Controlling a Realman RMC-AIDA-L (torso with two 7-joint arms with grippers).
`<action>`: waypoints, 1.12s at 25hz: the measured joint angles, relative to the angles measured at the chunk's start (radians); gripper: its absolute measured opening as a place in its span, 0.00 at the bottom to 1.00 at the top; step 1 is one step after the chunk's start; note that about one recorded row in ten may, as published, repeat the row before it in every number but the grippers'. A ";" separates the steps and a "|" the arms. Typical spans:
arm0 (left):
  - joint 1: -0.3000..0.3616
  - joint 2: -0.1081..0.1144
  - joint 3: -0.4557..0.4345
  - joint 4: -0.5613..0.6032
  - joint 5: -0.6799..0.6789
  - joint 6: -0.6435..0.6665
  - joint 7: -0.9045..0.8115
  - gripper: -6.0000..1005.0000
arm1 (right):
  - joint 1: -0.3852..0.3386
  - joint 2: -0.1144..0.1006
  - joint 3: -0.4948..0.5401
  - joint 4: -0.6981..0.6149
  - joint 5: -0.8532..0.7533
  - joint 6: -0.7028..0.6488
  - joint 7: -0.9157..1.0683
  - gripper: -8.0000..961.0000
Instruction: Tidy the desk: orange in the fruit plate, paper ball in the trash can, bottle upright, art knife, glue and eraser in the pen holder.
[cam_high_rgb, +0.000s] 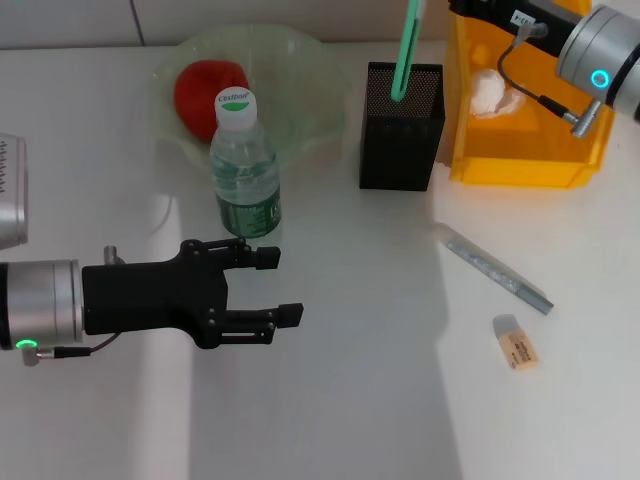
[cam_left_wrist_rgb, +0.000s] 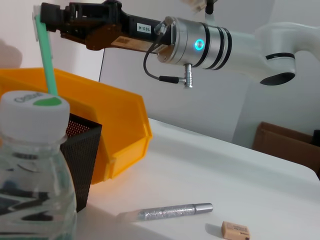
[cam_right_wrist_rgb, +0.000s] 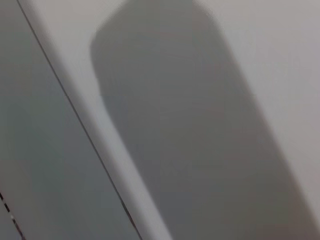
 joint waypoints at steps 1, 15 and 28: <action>0.000 0.000 0.000 0.000 0.000 -0.001 0.000 0.78 | 0.007 0.000 -0.011 0.008 -0.002 0.008 -0.001 0.19; -0.003 0.000 0.000 0.000 0.000 -0.005 0.000 0.78 | -0.003 -0.005 -0.028 0.002 -0.006 -0.023 0.008 0.36; 0.004 0.005 0.000 0.000 0.000 0.000 0.000 0.78 | -0.228 -0.008 -0.015 -0.553 -0.186 -0.272 0.399 0.65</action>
